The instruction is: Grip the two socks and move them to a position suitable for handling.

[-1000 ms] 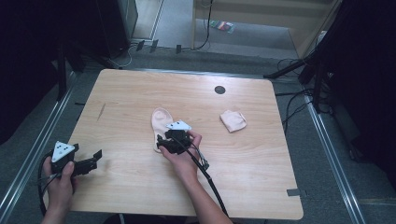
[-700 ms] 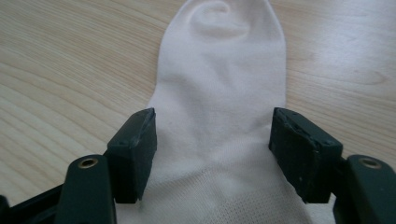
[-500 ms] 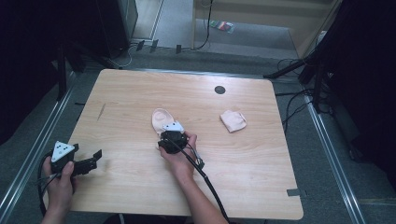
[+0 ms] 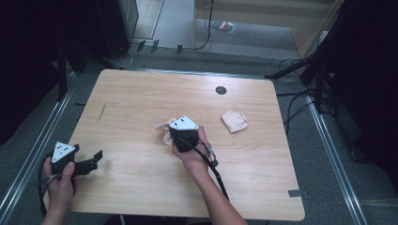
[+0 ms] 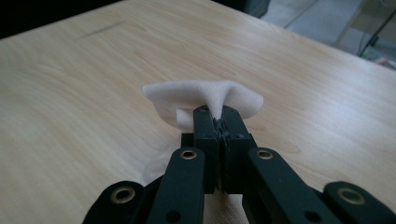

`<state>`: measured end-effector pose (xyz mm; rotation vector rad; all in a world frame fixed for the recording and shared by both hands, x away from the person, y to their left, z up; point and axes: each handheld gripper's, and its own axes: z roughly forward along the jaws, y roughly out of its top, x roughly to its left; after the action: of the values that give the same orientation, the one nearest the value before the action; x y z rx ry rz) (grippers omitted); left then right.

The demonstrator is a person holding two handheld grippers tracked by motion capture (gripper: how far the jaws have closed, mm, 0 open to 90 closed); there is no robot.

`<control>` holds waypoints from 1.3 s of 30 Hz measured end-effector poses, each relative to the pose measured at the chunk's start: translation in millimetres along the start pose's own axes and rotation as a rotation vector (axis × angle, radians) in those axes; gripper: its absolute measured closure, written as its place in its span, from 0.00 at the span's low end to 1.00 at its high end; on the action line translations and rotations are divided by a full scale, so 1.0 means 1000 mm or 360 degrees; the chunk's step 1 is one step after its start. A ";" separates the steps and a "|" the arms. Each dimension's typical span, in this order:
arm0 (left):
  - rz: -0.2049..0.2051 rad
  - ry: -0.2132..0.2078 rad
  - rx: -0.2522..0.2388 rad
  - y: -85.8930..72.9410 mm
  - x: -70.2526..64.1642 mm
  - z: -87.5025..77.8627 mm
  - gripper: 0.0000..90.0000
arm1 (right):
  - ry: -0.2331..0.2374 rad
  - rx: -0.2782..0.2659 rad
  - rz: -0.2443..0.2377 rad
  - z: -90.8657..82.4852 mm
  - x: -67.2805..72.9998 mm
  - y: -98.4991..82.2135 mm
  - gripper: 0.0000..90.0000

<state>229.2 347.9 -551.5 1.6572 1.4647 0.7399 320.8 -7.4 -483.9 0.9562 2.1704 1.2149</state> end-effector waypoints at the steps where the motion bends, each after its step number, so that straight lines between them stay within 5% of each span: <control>1: 0.0000 0.0000 0.0000 0.000 0.000 0.000 0.09 | 0.0027 -0.0014 -0.0018 -0.008 0.000 0.002 0.98; 8: 0.0034 0.0011 0.0011 0.000 0.000 0.000 0.09 | 0.0194 -0.0095 -0.0148 -0.048 0.008 0.000 0.98; 12: 0.0038 0.0018 0.0007 0.000 -0.001 -0.001 0.09 | 0.0299 -0.0095 -0.0209 -0.068 0.008 -0.018 0.98; 18: 0.0043 0.0021 0.0004 0.000 -0.002 -0.001 0.09 | 0.0399 -0.0044 -0.0247 -0.077 0.001 -0.048 0.98; 25: 0.0048 0.0039 -0.0003 0.000 -0.003 -0.001 0.09 | 0.0489 0.0075 -0.0239 -0.076 -0.027 -0.089 0.95; 27: 0.0050 0.0039 0.0000 0.000 -0.003 -0.001 0.09 | 0.0486 0.0078 -0.0238 -0.075 -0.029 -0.091 0.87; 28: 0.0048 0.0042 0.0000 0.000 -0.003 -0.001 0.09 | 0.0463 0.0088 -0.0195 -0.073 -0.036 -0.092 0.65; 31: 0.0052 0.0044 -0.0003 0.000 -0.004 -0.001 0.09 | 0.0448 0.0083 -0.0159 -0.075 -0.041 -0.091 0.52; 32: 0.0066 0.0048 -0.0004 0.000 -0.004 -0.001 0.09 | 0.0435 0.0046 -0.0077 -0.081 -0.048 -0.088 0.48; 39: 0.0059 0.0006 -0.0030 0.005 -0.015 0.000 0.09 | 0.0281 0.0042 0.0079 -0.102 -0.061 -0.087 0.46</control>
<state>228.9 332.9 -546.3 1.6734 1.4287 0.7759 260.5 -140.4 -504.5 0.9505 2.3163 1.3427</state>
